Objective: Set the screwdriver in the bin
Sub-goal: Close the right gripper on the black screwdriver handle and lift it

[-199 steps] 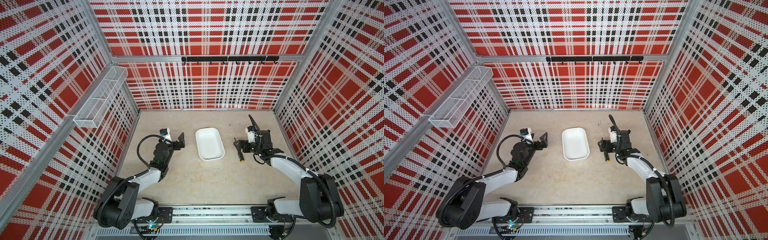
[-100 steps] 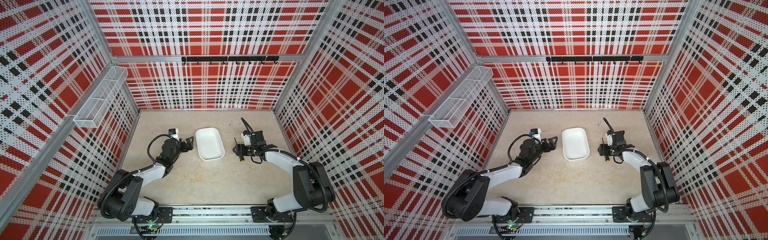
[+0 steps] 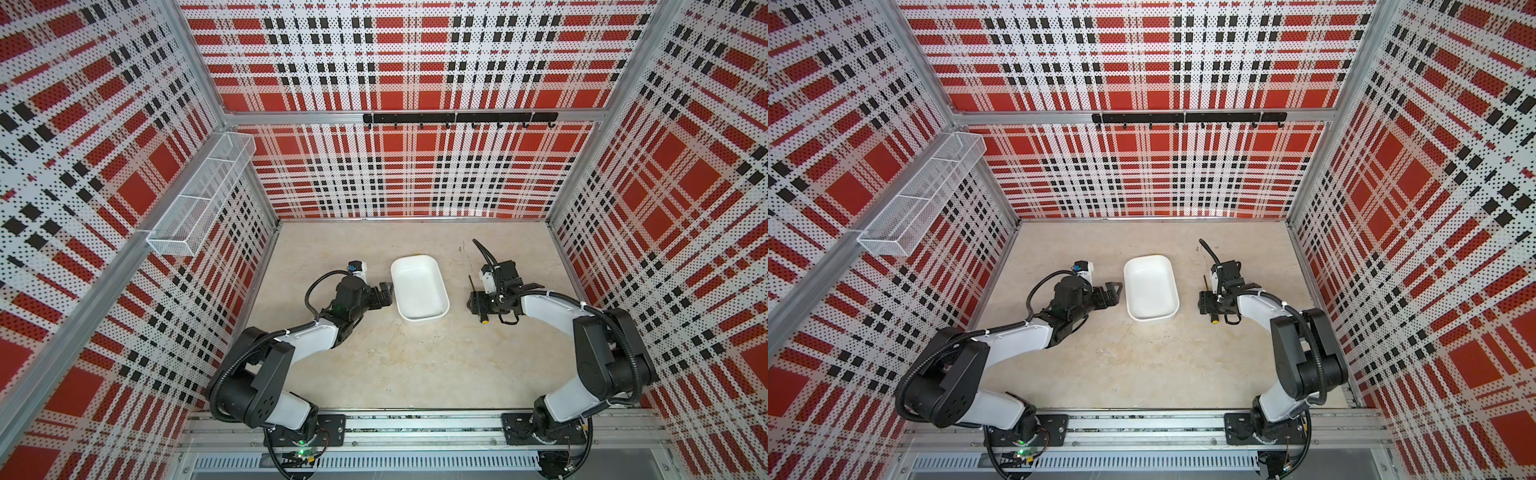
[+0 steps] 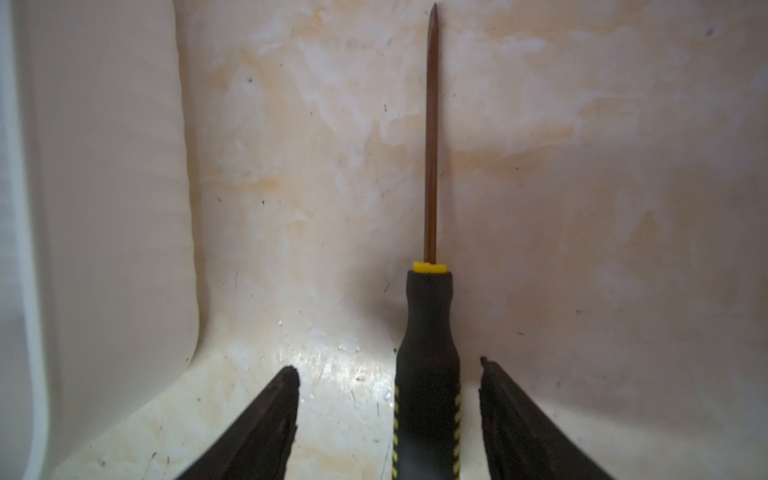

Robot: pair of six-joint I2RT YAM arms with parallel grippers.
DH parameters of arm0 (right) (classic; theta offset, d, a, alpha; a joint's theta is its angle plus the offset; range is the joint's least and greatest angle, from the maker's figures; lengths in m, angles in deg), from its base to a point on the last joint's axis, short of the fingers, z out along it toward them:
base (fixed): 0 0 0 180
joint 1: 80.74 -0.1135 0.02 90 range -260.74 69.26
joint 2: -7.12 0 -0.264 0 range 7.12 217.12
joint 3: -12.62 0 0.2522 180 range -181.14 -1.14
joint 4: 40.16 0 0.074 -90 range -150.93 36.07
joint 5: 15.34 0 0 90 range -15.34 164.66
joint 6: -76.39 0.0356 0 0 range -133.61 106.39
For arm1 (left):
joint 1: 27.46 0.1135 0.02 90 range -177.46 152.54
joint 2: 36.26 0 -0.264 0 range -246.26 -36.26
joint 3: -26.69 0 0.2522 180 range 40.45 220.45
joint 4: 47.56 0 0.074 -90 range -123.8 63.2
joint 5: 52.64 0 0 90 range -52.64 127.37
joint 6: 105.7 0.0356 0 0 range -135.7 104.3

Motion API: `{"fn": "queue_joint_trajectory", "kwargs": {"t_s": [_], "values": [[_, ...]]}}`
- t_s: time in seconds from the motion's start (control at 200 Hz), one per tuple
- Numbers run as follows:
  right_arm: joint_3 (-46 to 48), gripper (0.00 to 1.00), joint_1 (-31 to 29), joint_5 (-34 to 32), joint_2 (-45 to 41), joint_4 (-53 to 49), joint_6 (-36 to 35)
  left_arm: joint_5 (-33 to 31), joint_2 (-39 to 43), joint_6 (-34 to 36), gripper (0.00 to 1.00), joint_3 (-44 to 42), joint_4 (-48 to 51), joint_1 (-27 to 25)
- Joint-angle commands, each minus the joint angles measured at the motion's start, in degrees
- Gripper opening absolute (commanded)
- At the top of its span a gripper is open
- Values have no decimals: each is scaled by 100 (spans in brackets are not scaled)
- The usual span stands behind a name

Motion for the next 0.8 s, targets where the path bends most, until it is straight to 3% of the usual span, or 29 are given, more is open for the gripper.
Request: {"fn": "queue_joint_trajectory", "kwargs": {"t_s": [0.0, 0.185, 0.606, 0.797], "values": [[-139, 69, -76, -193, 143, -176, -65, -72, -62, 66, 98, 216, 126, -56], [-230, 62, -110, -314, 294, -276, -66, -36, -65, 95, 98, 278, 198, -60], [-416, 34, -123, -497, 445, -483, -48, 7, -37, 156, 98, 333, 300, -65], [-453, 10, -120, -454, 429, -534, -34, -34, -15, 224, 98, 353, 420, -61]]}}
